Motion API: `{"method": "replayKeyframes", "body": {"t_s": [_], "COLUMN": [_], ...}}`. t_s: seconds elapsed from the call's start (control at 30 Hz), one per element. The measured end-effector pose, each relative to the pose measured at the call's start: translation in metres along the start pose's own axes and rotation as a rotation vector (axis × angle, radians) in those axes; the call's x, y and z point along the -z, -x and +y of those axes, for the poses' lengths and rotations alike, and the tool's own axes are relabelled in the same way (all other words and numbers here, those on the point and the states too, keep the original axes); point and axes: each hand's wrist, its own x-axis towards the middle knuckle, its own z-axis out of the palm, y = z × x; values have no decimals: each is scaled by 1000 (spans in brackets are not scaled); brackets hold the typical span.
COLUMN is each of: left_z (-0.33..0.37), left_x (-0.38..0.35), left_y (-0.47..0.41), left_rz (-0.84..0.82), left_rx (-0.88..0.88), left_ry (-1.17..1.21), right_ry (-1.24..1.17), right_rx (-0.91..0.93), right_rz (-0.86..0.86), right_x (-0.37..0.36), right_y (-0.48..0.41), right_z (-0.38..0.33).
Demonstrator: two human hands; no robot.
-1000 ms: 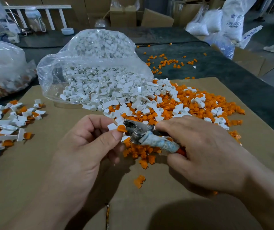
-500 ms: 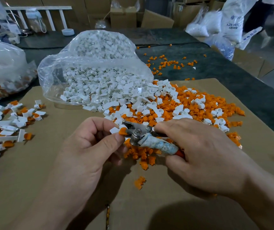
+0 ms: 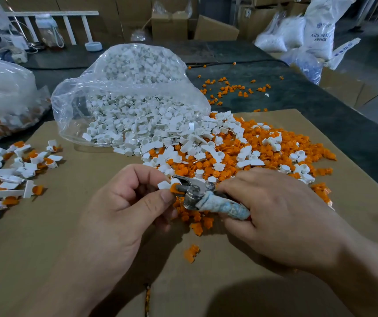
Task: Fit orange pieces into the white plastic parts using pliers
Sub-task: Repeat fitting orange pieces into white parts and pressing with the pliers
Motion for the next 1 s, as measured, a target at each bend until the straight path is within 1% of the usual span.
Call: {"method": "replayKeyframes", "body": {"t_s": [0.4, 0.57, 0.63, 0.7, 0.77, 0.8, 0.9, 1.0], "left_z": [4, 5, 5, 5, 4, 4, 1, 2], "left_x": [-2, 0, 0, 2, 6, 7, 4, -4], "left_y": [2, 3, 2, 0, -1, -1, 2, 5], "left_rz": [4, 6, 36, 114, 190, 201, 152, 45], "left_rx": [15, 18, 14, 35, 79, 112, 203, 193], "left_ry": [53, 85, 46, 25, -15, -39, -106, -152], "right_ry": [-17, -9, -35, -45, -5, 25, 104, 142], "right_rx": [-3, -31, -36, -45, -70, -82, -94, -95], "right_rz": [-16, 48, 58, 74, 80, 76, 51, 34], "right_x": [1, -2, -5, -5, -6, -7, -11, -16], "right_y": [0, 1, 1, -1, -3, -3, -6, -8], "right_z": [-3, -5, -2, 2, 5, 7, 9, 9]}}
